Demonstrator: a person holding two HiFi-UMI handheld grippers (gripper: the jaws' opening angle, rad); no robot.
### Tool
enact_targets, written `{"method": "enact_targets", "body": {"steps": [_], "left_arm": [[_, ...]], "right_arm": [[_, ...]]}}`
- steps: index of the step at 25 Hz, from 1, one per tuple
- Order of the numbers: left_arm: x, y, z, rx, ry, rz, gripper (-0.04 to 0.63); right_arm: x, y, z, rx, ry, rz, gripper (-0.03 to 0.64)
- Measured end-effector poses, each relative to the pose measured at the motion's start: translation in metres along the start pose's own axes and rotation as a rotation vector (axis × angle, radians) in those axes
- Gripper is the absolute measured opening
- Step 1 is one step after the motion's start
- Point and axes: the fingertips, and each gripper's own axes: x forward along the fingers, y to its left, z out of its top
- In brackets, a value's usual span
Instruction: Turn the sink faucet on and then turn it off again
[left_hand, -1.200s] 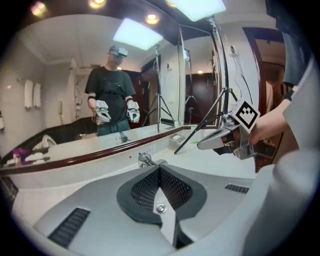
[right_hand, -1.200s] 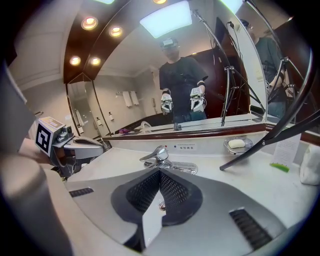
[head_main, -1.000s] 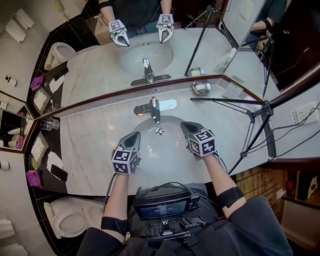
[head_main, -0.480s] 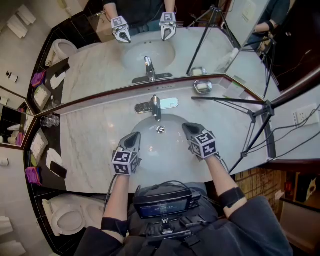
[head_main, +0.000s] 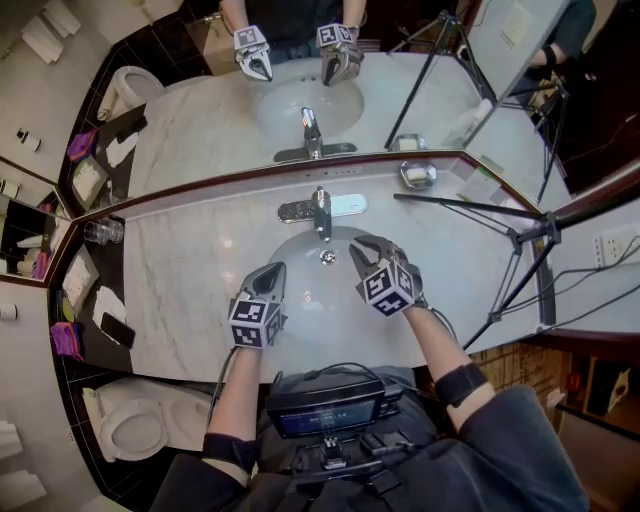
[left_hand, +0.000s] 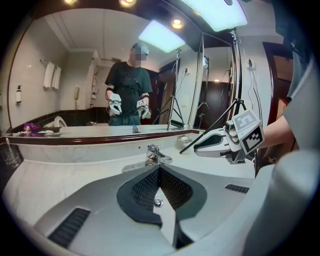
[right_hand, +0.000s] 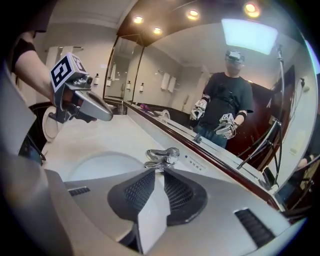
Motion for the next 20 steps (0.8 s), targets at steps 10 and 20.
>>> {"method": "enact_targets", "body": {"steps": [10,20], "left_arm": [[0.003,0.01,0.002,0.0,0.0,0.014,0.0],[0.011,0.014,-0.003,0.013,0.011,0.018,0.0]], "right_arm": [[0.059,0.008,0.021,-0.4,0.079,-0.018,0.218],[0.106,0.017,0.033,-0.621,0.1,-0.016,0.221]]}}
